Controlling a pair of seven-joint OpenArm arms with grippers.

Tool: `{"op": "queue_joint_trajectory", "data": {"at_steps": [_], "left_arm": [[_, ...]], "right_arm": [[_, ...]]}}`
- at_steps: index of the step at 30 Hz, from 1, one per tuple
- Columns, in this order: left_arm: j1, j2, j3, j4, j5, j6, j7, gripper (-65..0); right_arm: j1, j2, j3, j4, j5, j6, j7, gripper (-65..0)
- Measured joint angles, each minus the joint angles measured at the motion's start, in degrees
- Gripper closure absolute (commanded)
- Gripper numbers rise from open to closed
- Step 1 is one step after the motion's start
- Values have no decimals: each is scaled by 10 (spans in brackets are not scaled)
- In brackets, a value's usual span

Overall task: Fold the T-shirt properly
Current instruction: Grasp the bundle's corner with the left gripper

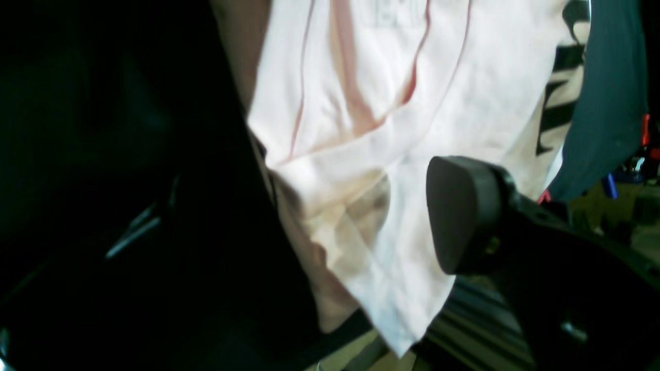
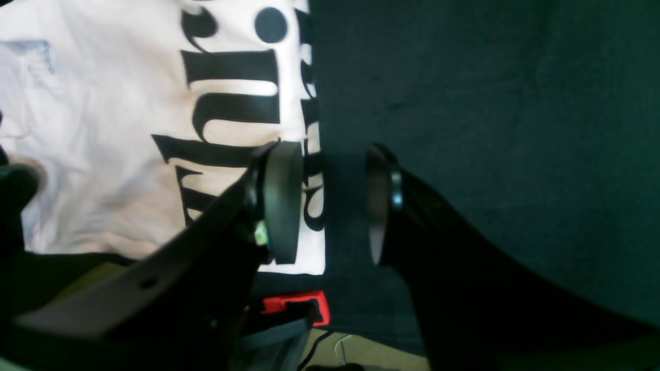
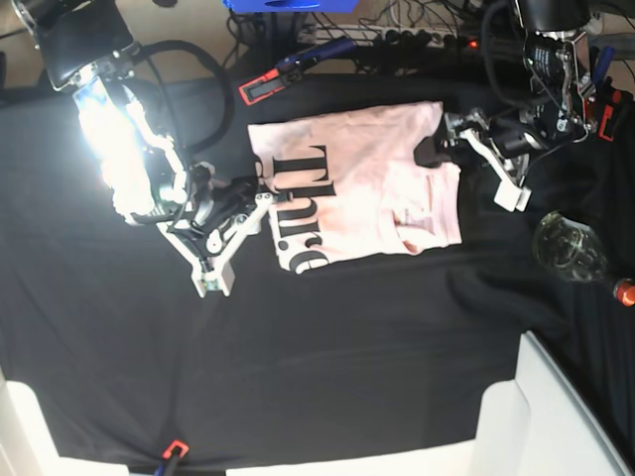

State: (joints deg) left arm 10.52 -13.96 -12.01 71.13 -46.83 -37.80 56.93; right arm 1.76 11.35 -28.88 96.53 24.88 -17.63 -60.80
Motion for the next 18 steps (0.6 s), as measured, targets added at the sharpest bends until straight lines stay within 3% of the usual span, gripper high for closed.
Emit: {"op": "queue_joint_trajectory", "data": {"at_steps": [5,18], "left_arm": [[2,12,-1,20,10,-17,7,-564],[-11,50,-2,26,16,-17,24,-563]], "right_arm": [[0,0,0,0,-2,0,0,-205],[0,1,0,0,-2,0,0,-205]]}}
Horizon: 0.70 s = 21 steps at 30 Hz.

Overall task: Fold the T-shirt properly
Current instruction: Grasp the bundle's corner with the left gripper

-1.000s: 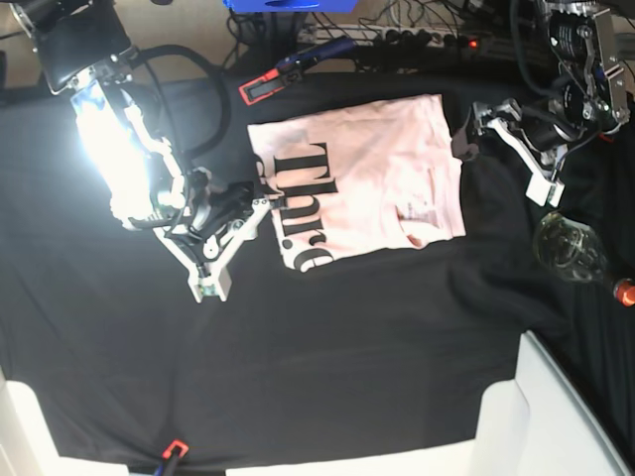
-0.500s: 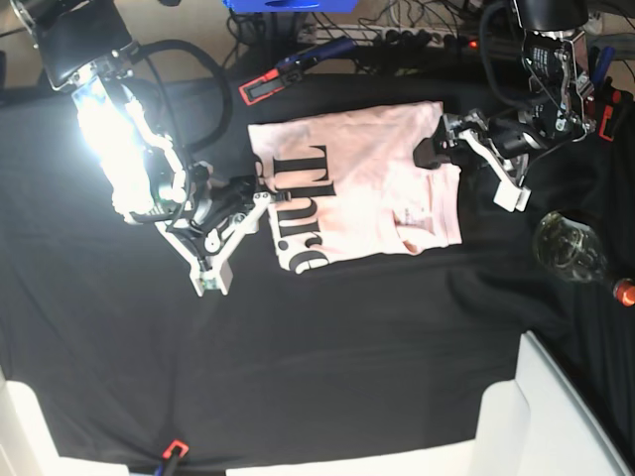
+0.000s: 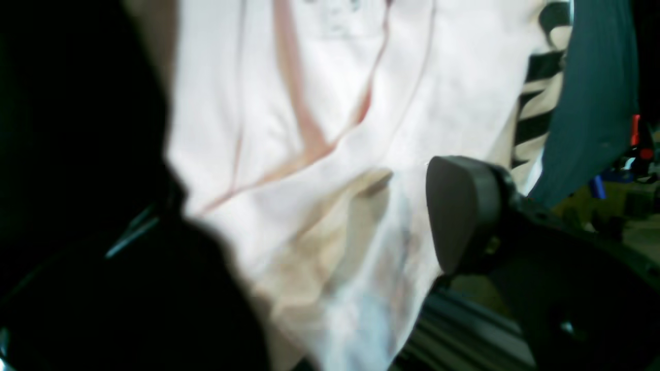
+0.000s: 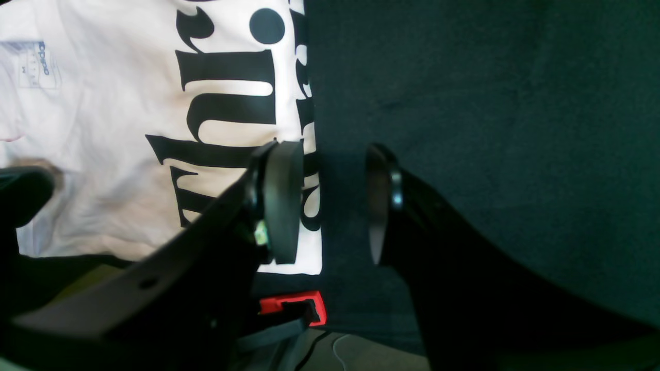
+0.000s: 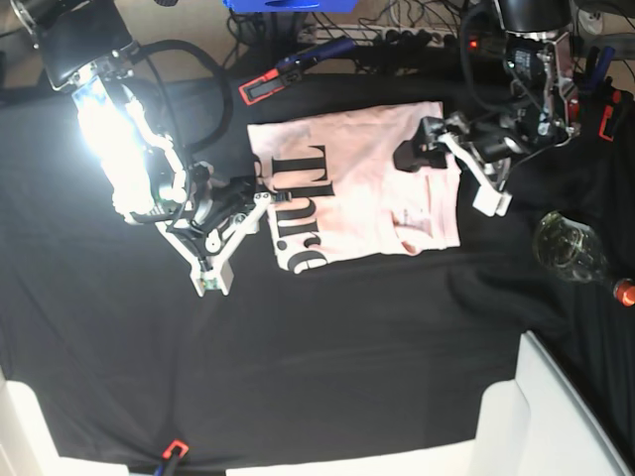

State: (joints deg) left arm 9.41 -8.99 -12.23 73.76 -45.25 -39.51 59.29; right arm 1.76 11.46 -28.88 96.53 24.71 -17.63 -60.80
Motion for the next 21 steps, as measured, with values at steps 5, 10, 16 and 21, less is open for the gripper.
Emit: {"op": "queue_joint_trajectory", "data": {"at_steps": [5,10,16,21], "left_arm": [[-27,7,32,-14,4,0,7,-563],[-46,12,46,-46,4,0,0,-312],[-65,10,48,-73,16,0,19,0],[-114,-1,54,-74,41,35,25,0]], "right_arm": [[0,0,0,0,0,0,0,-205],[0,1,0,0,0,0,0,-205],[0,3,0,0,0,0,0,-205],[0,4,0,-1,0,0,-1,-205]]}}
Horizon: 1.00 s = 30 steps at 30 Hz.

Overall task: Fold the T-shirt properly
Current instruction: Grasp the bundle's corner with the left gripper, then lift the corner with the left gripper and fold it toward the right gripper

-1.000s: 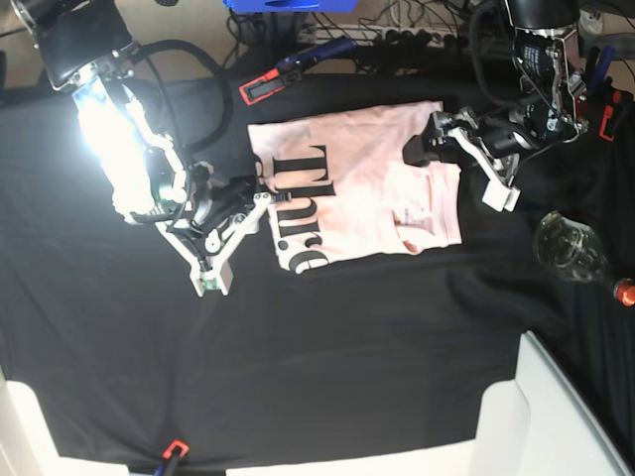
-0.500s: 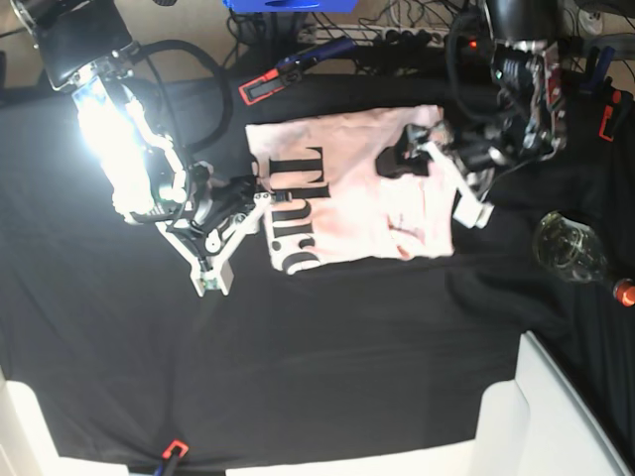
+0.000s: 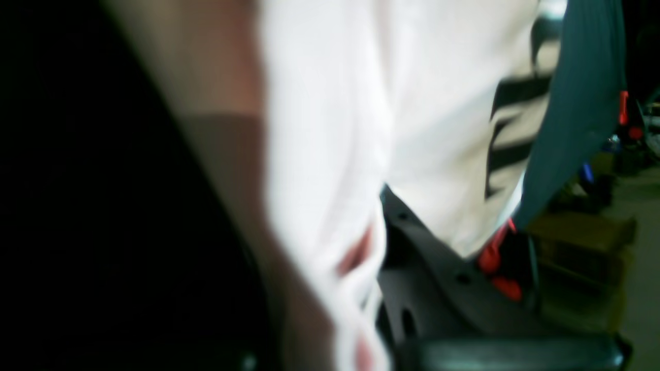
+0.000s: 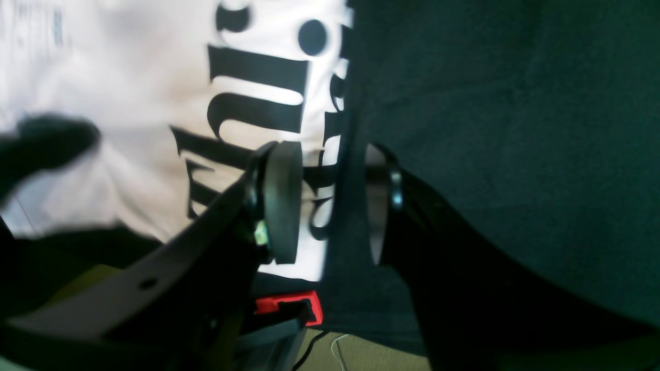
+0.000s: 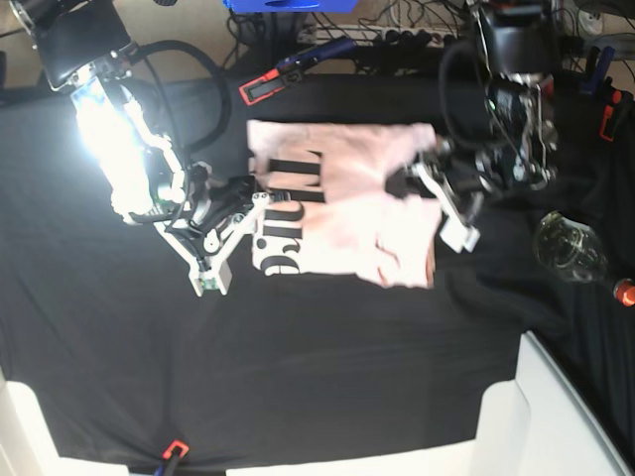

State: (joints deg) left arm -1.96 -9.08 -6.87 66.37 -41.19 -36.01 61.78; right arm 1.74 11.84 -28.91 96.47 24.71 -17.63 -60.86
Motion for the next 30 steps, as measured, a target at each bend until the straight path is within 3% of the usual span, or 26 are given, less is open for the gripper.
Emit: {"op": "queue_joint_trajectory", "data": {"at_steps": [1,4,10,15,17,24,30], "left_arm": [[-16,-1,0,-2,27,17,2,0],[-62,-10,23,-2,102,24,0,0],[-190,-5,203,-87,205,22,-6,0],[-291,2,354,-199,206,15,-10,0],[-325,6,403,-227,216,-7,-17,0],[-408,26,584,-311,209,-15,-97,0],[-426,32,730,-332,213,-16,-159,0]], "right_arm": [[0,0,0,0,0,0,-1,-205],[1,-1,1,0,0,0,-1,-205],[5,0,3,-3,0,0,-1,-205],[5,-2,17,-3,4,1,-1,-205],[4,-3,35,-3,4,2,-1,-205],[6,-2,51,-3,-1,0,-1,-205],[13,-5,60,-3,1,0,-1,-205]]}}
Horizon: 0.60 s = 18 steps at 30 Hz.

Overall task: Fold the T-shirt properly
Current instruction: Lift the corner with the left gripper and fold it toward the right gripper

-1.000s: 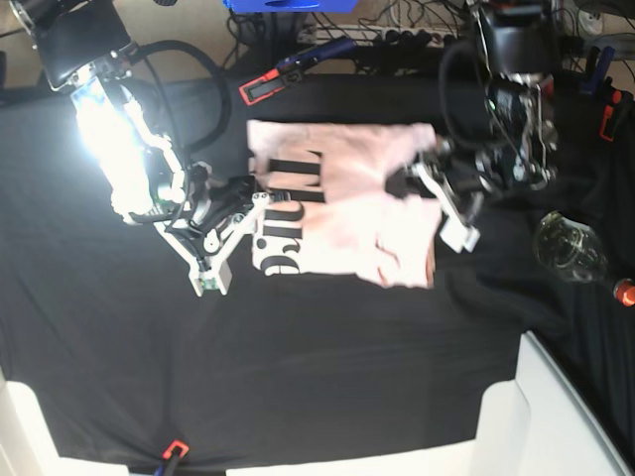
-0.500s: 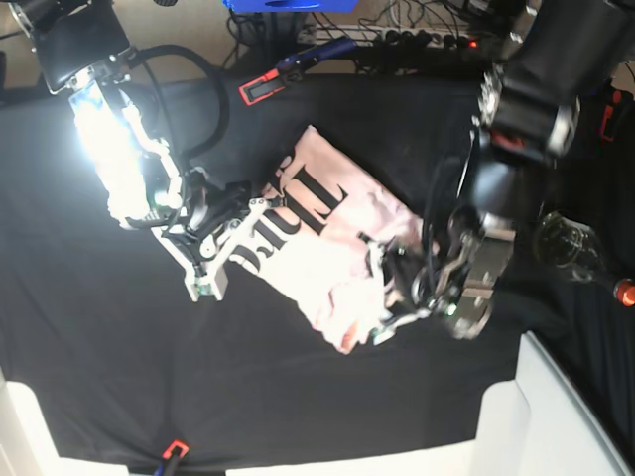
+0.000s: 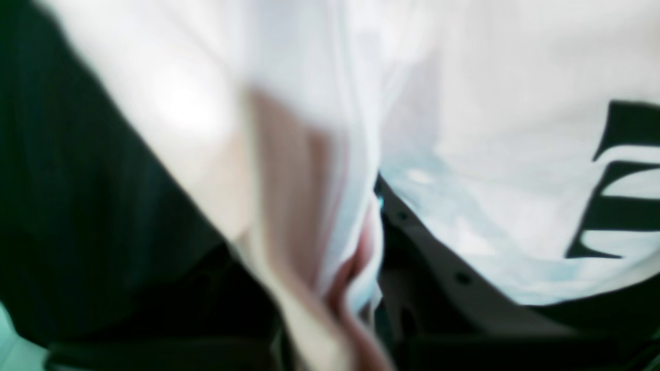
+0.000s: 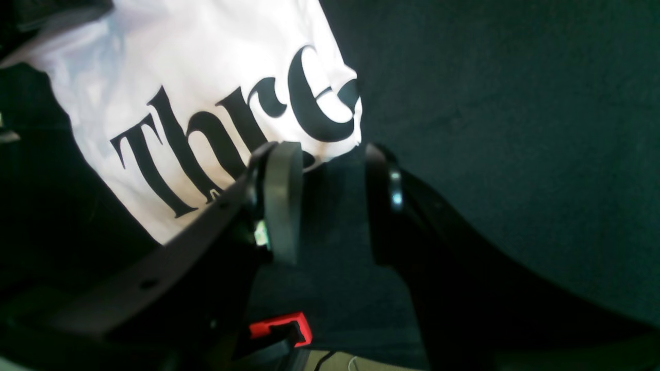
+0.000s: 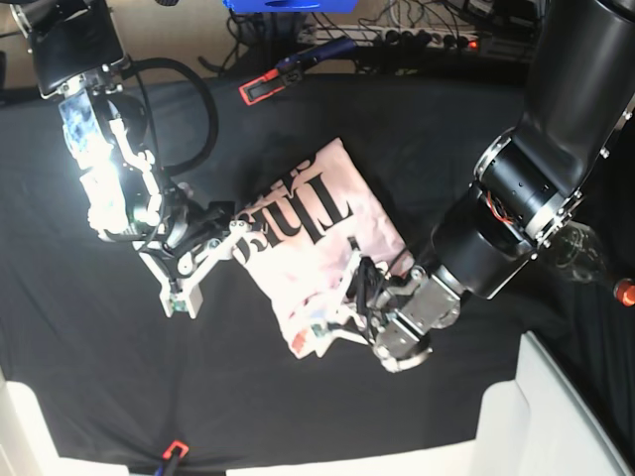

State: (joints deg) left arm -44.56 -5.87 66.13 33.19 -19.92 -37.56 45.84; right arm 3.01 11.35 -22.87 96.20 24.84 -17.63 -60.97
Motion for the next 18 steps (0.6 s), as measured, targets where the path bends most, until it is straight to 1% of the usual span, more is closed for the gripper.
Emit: {"op": "queue_joint_trajectory", "data": {"at_steps": [3,6,8,10,12,14,18], "left_arm": [[-1,8,37,-2,6,2,-20,0],[-3,18,38,-7,8,7,-52,0],[-9,31,38,-16,18,35,-66,0],[-18,53,37,-48,33,76,-73,0],[-28,69,37,-88,46,106,-107,0],[-34,76,36,-119,51,119,-139,0],[-32,85,36,-144,62,121,-164,0]], "right_arm": [[0,0,0,0,1,0,0,-205],[0,0,0,0,1,0,0,-205],[0,0,0,0,1,0,0,-205],[0,0,0,0,1,0,0,-205],[0,3,0,0,1,0,0,-205],[-2,5,0,0,-2,0,0,-205],[-3,3,0,0,-1,0,0,-205]]}}
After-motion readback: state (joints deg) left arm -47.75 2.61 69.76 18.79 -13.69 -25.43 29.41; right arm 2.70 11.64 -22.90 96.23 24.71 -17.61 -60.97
